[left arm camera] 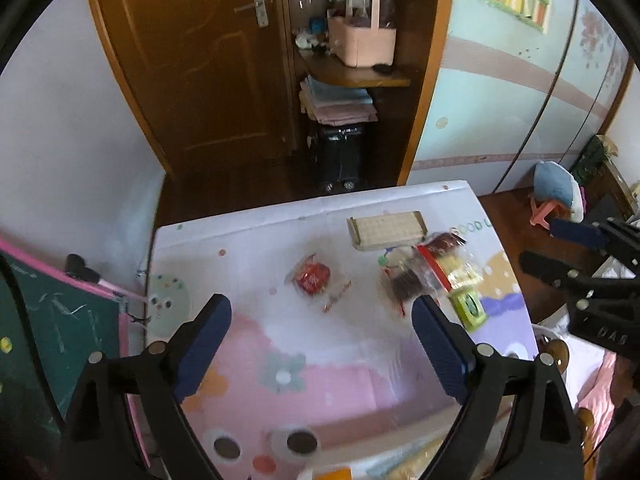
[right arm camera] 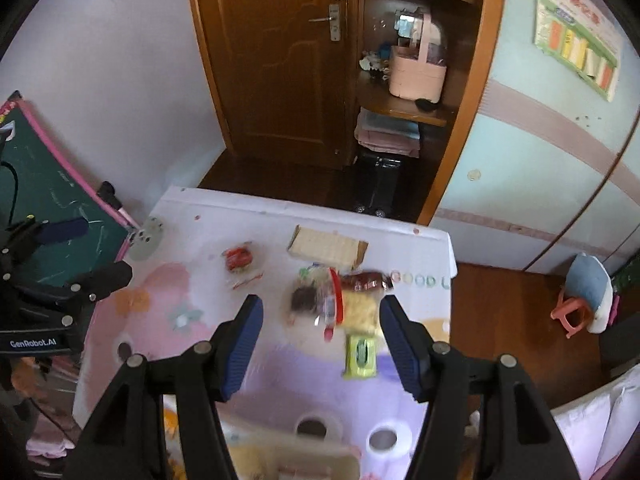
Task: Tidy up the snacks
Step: 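Move both open grippers from the tray toward the remaining snacks, then grasp the red snack packet with the left gripper while the right grasps the black red-strip pack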
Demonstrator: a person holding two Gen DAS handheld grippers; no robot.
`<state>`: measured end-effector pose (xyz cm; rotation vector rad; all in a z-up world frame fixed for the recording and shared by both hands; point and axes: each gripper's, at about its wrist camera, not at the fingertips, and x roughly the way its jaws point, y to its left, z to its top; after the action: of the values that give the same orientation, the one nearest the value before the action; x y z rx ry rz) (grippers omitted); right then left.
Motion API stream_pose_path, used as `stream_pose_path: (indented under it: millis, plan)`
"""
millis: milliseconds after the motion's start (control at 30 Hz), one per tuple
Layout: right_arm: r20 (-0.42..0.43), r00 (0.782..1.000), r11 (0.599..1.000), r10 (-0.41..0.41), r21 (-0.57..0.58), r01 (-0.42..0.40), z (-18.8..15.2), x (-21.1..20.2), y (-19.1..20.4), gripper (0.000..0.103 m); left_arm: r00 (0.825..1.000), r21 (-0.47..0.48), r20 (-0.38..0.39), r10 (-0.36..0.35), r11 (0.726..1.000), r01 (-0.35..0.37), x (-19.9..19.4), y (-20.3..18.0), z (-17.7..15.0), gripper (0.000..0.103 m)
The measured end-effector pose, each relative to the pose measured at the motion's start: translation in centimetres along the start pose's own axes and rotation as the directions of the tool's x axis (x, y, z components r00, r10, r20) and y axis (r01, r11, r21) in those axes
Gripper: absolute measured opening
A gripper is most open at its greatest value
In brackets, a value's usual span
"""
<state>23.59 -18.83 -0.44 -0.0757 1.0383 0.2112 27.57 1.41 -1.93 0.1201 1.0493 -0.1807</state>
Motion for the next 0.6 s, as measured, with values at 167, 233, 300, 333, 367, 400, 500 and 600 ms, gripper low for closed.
stream_pose_path:
  millis: [167,233,300,333,367,400,500,600]
  plan:
    - [-0.092,0.996,1.0,0.012,-0.027,-0.015,1.9,7.2,0.1,0.061,0.997,-0.039,-0.082,0.001,0.999,-0.004,7.4,1.2,2.4,0.091]
    - [-0.15,0.988,0.999,0.022,-0.039,-0.028,1.9,10.7,0.3,0.061,0.994,-0.071,-0.11,-0.002,0.997,-0.005,10.5,1.9,2.9,0.091]
    - [-0.205,0.979,0.998,0.012,-0.056,-0.024,1.5,14.1,0.4,0.061,0.989,-0.111,-0.147,-0.01,0.994,-0.007,13.5,2.6,3.0,0.091]
    - [-0.224,0.975,0.998,0.002,-0.065,-0.017,1.0,15.1,0.5,0.061,0.986,-0.134,-0.166,-0.017,0.991,-0.006,15.0,3.0,3.0,0.091]
    - [-0.245,0.97,0.997,-0.004,-0.075,-0.015,0.7,16.4,0.6,0.061,0.982,-0.159,-0.19,-0.021,0.987,-0.009,16.6,3.5,2.9,0.091]
    - [-0.27,0.963,0.996,-0.006,-0.084,-0.018,0.3,17.8,0.6,0.061,0.977,-0.185,-0.212,-0.023,0.983,-0.017,18.1,3.9,2.8,0.091]
    - [-0.317,0.949,0.994,-0.004,-0.104,-0.03,-0.5,20.4,0.7,0.061,0.966,-0.234,-0.257,-0.036,0.972,-0.025,21.2,4.8,2.1,0.091]
    - [-0.33,0.944,0.988,-0.026,-0.151,-0.025,-1.1,21.7,1.6,0.061,0.956,-0.269,-0.288,-0.051,0.963,-0.029,23.6,5.1,1.6,0.091]
